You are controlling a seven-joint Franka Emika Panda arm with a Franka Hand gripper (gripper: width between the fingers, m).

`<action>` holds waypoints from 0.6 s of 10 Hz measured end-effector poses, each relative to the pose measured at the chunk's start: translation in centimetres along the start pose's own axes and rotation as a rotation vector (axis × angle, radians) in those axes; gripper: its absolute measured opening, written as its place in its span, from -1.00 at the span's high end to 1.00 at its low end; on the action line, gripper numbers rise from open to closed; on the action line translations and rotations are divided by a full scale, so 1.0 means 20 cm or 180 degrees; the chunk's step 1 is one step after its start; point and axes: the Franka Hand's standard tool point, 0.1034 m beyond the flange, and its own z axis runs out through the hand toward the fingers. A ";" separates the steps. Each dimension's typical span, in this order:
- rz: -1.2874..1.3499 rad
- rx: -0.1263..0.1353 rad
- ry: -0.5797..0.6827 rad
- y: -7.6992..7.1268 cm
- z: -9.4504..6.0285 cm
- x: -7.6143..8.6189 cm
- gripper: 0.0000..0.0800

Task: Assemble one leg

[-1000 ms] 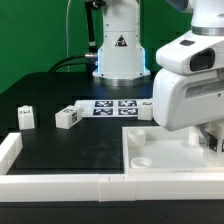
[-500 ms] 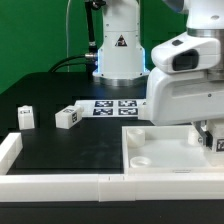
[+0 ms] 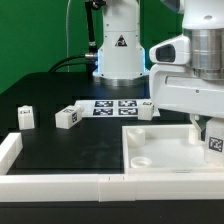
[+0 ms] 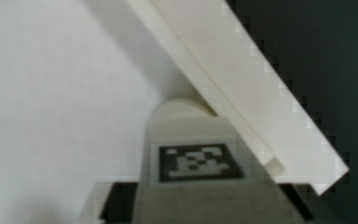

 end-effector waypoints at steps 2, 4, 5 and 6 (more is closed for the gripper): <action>0.0613 0.0019 -0.0034 -0.01 0.01 -0.01 0.28; 0.0905 0.0028 -0.0057 -0.01 0.01 -0.02 0.28; 0.0885 0.0029 -0.0057 -0.01 0.01 -0.02 0.12; 0.0742 0.0029 -0.0056 -0.01 0.01 -0.02 0.12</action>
Offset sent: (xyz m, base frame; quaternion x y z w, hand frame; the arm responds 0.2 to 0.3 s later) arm 0.0000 0.0000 0.0000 0.0000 0.0000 0.0899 0.9960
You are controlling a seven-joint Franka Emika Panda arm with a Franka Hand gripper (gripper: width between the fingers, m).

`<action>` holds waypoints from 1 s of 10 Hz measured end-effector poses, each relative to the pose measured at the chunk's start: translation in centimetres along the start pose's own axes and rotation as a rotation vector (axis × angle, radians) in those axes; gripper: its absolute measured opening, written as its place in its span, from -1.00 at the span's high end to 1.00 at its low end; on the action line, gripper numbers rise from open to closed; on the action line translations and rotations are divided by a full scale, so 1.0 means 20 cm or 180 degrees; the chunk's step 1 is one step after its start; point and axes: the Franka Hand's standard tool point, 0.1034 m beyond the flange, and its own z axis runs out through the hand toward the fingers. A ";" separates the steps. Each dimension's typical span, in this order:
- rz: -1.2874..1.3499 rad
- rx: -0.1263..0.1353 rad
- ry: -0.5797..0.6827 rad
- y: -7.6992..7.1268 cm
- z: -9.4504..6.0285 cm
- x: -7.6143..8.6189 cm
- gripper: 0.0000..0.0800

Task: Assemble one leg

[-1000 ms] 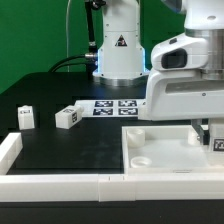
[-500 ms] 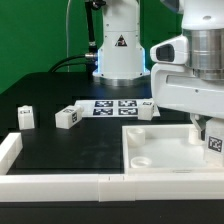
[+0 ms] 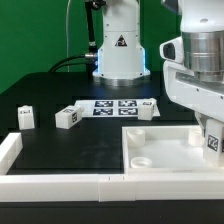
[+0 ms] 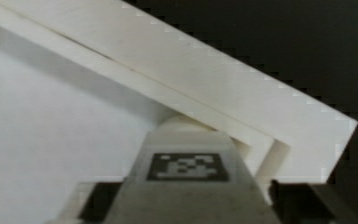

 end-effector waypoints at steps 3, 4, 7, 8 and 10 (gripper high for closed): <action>-0.0870 -0.0012 -0.0001 -0.01 0.00 -0.03 -0.59; -0.1268 -0.0013 0.0001 -0.01 0.00 -0.03 -0.62; -0.2794 -0.0026 0.0040 0.01 0.02 -0.02 -0.62; -0.3119 -0.0048 0.0056 0.01 0.02 -0.02 -0.62; -0.3965 -0.0116 0.0094 0.01 0.01 0.00 -0.62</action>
Offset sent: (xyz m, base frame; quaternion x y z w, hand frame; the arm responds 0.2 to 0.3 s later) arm -0.0084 0.0035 0.0043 -0.0198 -0.0050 -0.3281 0.9444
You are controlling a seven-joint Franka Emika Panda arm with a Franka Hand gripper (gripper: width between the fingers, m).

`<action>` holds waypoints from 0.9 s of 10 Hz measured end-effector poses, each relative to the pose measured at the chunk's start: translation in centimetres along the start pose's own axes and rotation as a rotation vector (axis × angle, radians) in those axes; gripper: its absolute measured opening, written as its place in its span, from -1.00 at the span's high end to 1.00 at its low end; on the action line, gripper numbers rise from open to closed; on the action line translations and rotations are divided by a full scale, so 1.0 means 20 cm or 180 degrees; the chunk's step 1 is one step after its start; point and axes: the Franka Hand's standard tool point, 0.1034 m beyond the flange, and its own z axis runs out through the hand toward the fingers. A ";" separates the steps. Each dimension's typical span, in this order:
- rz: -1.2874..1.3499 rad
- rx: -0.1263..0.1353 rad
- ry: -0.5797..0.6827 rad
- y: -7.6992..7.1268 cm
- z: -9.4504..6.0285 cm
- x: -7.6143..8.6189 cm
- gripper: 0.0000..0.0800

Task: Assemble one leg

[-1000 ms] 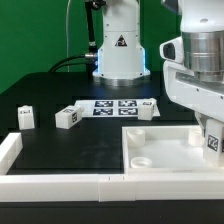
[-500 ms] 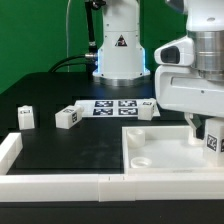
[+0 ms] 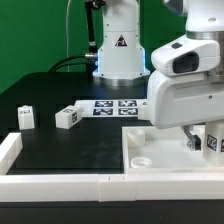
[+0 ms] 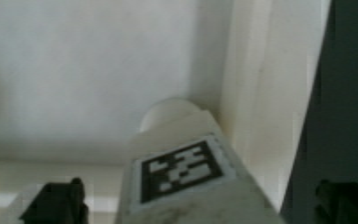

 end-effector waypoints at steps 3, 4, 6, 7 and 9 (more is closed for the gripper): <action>-0.0344 -0.0017 -0.0003 0.01 0.00 0.00 -0.32; -0.0343 -0.0017 -0.0004 0.02 0.00 0.00 0.03; -0.0310 -0.0021 0.0000 0.02 0.00 0.00 0.33; -0.0192 -0.0022 0.0001 0.02 0.00 0.00 0.33; -0.0020 -0.0021 0.0005 0.03 0.00 0.01 0.33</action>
Offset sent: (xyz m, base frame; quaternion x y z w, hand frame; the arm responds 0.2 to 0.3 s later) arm 0.0000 0.0000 0.0000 0.0000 0.0000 0.0000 1.0000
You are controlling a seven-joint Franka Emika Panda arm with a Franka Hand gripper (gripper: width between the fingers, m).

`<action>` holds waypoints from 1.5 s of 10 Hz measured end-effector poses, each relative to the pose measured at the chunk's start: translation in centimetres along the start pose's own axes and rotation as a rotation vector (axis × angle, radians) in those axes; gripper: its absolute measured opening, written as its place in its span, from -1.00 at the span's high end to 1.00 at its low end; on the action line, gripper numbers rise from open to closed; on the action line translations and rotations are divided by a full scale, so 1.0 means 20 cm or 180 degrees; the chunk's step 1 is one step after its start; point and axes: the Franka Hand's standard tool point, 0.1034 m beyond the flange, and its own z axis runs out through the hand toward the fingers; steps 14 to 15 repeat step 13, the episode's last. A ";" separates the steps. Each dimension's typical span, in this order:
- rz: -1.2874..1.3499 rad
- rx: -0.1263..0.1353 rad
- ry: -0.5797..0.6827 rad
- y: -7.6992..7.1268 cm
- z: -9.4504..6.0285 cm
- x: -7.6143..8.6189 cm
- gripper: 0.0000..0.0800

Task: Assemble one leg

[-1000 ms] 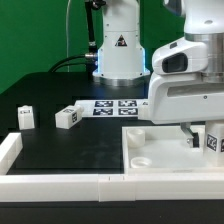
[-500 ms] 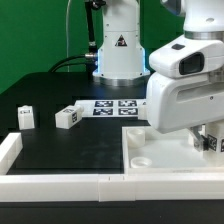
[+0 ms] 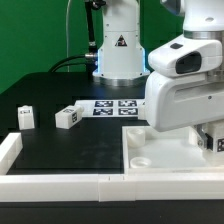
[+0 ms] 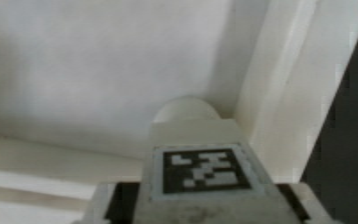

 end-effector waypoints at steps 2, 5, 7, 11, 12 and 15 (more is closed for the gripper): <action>0.1146 0.0028 0.0013 0.01 -0.01 0.01 0.33; 0.2231 -0.0012 0.0023 0.05 -0.01 0.00 0.33; 0.2731 -0.0103 0.0039 0.12 -0.01 -0.02 0.32; 0.3355 -0.0268 0.0097 0.20 -0.01 -0.04 0.30; 0.3356 -0.0266 0.0096 0.20 -0.01 -0.04 -0.05; 0.3356 -0.0266 0.0097 0.20 -0.01 -0.04 -0.39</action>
Offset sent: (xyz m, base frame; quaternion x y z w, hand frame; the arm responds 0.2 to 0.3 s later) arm 0.0039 -0.0013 0.0024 0.0016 -0.0154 0.2808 0.9596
